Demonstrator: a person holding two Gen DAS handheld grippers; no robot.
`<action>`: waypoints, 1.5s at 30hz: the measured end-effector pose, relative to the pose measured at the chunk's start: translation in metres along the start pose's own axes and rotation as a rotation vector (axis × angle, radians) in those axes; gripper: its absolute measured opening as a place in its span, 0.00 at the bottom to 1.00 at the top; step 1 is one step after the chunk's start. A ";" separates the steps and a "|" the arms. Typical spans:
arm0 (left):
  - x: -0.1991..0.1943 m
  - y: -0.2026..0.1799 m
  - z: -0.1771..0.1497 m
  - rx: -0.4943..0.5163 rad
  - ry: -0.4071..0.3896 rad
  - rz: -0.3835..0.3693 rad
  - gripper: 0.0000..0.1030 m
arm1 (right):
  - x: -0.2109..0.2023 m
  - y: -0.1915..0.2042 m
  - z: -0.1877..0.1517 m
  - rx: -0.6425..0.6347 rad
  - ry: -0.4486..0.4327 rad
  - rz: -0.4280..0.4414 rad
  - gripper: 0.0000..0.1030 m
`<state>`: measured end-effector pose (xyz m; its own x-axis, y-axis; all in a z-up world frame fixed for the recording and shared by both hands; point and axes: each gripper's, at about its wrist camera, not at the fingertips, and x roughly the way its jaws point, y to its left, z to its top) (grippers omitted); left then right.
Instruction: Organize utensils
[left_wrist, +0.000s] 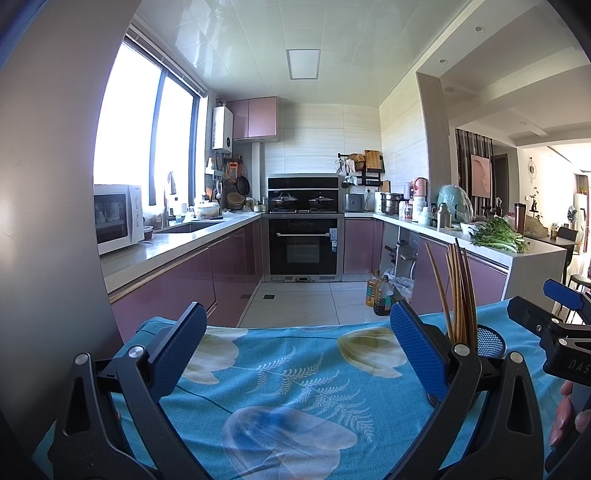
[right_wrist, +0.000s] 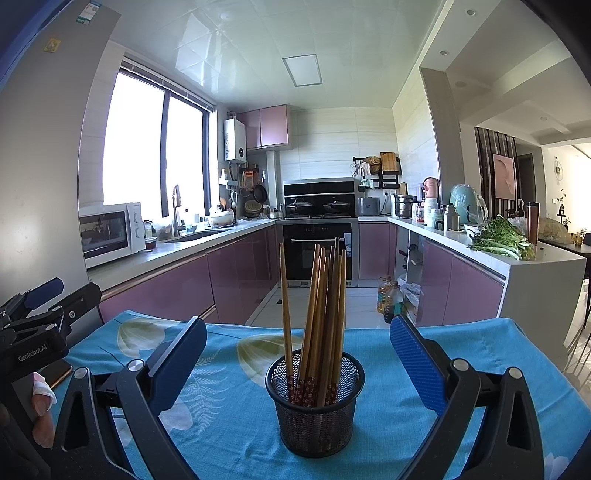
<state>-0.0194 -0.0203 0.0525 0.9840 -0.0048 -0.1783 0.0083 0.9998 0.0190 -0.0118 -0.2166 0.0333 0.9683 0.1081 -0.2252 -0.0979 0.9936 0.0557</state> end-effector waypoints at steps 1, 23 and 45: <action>0.000 0.000 0.000 0.000 0.000 0.000 0.95 | 0.000 0.000 0.000 0.000 0.000 0.000 0.93; 0.000 0.000 0.000 0.001 0.001 0.000 0.95 | 0.000 0.002 -0.001 0.006 0.000 -0.001 0.93; 0.000 0.000 0.001 0.000 0.001 -0.001 0.95 | 0.000 0.002 -0.001 0.006 -0.002 -0.001 0.93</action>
<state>-0.0189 -0.0205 0.0534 0.9838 -0.0056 -0.1791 0.0091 0.9998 0.0187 -0.0119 -0.2146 0.0321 0.9688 0.1069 -0.2237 -0.0955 0.9935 0.0615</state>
